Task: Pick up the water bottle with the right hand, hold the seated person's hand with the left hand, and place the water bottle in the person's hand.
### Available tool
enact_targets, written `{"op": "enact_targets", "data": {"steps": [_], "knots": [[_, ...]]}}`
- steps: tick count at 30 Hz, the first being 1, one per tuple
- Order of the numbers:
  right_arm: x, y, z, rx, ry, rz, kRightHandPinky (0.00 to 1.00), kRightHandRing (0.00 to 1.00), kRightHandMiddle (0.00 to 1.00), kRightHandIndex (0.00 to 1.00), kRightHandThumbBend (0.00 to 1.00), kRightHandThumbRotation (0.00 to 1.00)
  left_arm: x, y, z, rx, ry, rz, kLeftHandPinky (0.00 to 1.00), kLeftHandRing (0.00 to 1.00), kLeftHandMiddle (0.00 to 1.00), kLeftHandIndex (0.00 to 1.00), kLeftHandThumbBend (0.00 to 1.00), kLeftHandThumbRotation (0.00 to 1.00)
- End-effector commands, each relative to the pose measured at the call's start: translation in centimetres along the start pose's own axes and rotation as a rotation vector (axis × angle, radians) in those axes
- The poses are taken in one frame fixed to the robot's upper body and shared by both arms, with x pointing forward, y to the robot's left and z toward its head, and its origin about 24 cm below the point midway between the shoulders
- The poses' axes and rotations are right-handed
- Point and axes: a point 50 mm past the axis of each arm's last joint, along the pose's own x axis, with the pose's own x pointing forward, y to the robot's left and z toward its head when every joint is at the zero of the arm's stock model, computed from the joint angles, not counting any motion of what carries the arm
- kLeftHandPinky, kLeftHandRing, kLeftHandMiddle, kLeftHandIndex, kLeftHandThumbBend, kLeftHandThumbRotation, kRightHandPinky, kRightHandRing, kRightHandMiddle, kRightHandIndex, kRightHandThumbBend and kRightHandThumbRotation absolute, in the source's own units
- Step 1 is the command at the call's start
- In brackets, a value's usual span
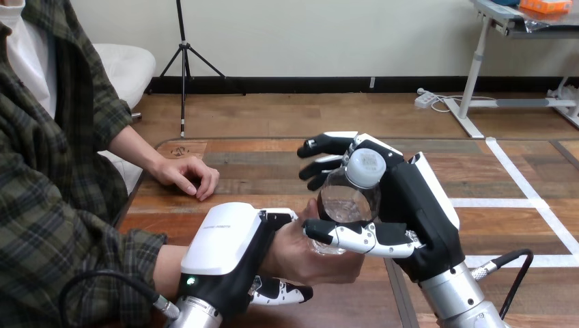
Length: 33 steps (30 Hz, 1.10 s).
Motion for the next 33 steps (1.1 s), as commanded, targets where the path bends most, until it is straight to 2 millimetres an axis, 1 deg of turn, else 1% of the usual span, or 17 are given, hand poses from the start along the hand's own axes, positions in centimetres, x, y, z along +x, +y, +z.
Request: {"op": "enact_targets", "data": {"steps": [1,8,9,13,17,18,23,33], "knots": [[1.83,-0.64,1.63,-0.069,-0.097,0.025,0.66,0.76,0.82,0.8,0.74,0.0,1.2,1.3,1.32,0.035,-0.084,0.056,0.52,0.69,0.77,0.77,0.89,0.0],[1.87,-0.71,1.69,-0.098,-0.087,0.028,0.75,0.84,0.88,0.85,0.76,0.01,1.08,1.25,1.41,-0.006,-0.093,0.065,0.72,0.87,0.93,0.92,0.92,0.02],[1.87,-0.71,1.7,-0.102,-0.088,0.028,0.78,0.87,0.9,0.87,0.77,0.03,1.06,1.25,1.42,-0.014,-0.094,0.065,0.78,0.91,0.96,0.95,0.93,0.04],[1.89,-0.72,1.73,-0.109,-0.086,0.031,0.82,0.9,0.92,0.89,0.77,0.05,1.01,1.23,1.46,-0.046,-0.11,0.066,0.87,0.96,0.98,0.98,0.94,0.07],[1.9,-0.75,1.76,-0.122,-0.08,0.035,0.87,0.93,0.95,0.91,0.78,0.07,0.93,1.24,1.47,-0.137,-0.135,0.026,0.94,0.99,0.99,0.99,0.95,0.1],[1.9,-0.76,1.77,-0.124,-0.079,0.036,0.9,0.95,0.96,0.92,0.78,0.08,0.92,1.25,1.47,-0.163,-0.142,0.016,0.96,0.99,1.0,1.0,0.96,0.12],[1.9,-0.8,1.81,-0.138,-0.072,0.037,0.94,0.97,0.98,0.94,0.79,0.11,0.85,1.35,1.49,-0.299,-0.181,-0.032,0.99,1.0,1.0,1.0,0.98,0.16],[1.89,-0.82,1.83,-0.138,-0.079,0.028,0.98,1.0,1.0,0.98,0.81,0.15,0.7,1.46,1.48,-0.475,-0.252,-0.075,1.0,1.0,1.0,1.0,1.0,0.29]]}}
